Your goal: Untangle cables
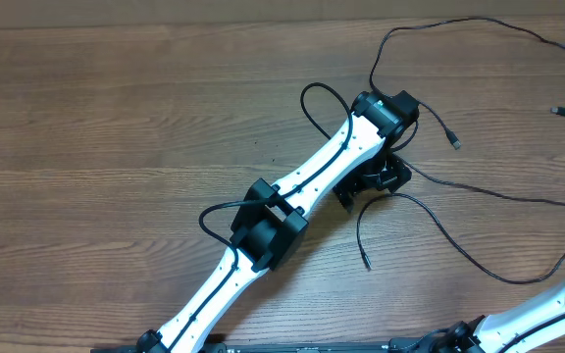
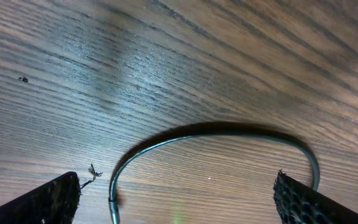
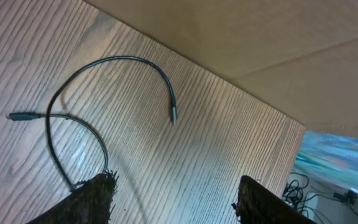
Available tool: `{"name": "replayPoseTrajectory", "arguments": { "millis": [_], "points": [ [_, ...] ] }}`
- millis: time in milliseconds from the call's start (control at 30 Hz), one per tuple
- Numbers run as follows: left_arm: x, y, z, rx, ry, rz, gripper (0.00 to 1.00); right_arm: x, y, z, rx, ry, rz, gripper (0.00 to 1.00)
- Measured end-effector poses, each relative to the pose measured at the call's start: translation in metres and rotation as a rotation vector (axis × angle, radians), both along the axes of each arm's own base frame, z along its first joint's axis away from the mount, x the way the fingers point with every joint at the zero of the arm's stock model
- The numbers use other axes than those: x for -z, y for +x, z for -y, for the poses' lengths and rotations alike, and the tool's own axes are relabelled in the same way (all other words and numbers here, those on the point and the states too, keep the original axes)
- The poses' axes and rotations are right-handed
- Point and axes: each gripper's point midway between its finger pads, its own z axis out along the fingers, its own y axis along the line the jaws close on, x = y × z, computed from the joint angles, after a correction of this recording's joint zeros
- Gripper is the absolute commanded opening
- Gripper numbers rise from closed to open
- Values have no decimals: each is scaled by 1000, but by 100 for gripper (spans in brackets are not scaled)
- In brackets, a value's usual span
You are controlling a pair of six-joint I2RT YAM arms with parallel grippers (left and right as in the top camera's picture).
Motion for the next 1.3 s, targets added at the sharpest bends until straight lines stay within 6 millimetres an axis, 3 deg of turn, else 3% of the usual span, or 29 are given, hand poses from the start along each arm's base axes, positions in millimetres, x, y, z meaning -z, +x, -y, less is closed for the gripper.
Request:
{"name": "replayPoseTrajectory", "arguments": {
  "millis": [167, 300, 467, 533, 700, 800, 900, 1000, 1100, 1133, 1167, 1300],
  "points": [
    [-1, 5, -16, -15, 24, -25, 100, 1, 4, -3, -11, 17, 18, 66],
    [-2, 16, -49, -56, 81, -62, 100, 5, 15, -10, -46, 65, 72, 65],
    [-1, 44, -83, -75, 104, -39, 93, 10, 43, -30, -176, 177, 190, 64],
    [1, 55, -96, -65, 130, -11, 96, 9, 57, -38, -232, 216, 255, 70],
    [-7, 78, -131, -19, 273, 128, 100, 3, 93, -72, -386, 326, 392, 71],
    [-36, 93, -146, 3, 335, 253, 100, 0, 112, -94, -469, 363, 423, 71],
    [-90, 108, -160, 28, 358, 418, 100, -3, 135, -124, -560, 390, 433, 71],
    [-149, 111, -173, 73, 350, 556, 100, -9, 154, -160, -651, 410, 434, 71],
    [-190, 107, -185, 121, 340, 643, 99, -24, 167, -206, -757, 421, 430, 80],
    [-200, 106, -189, 135, 336, 662, 100, -37, 172, -234, -822, 421, 435, 81],
    [-210, 105, -193, 150, 333, 681, 100, -42, 174, -247, -853, 421, 437, 81],
    [-229, 105, -206, 225, 330, 716, 100, -78, 174, -327, -1031, 406, 449, 84]
  ]
}}
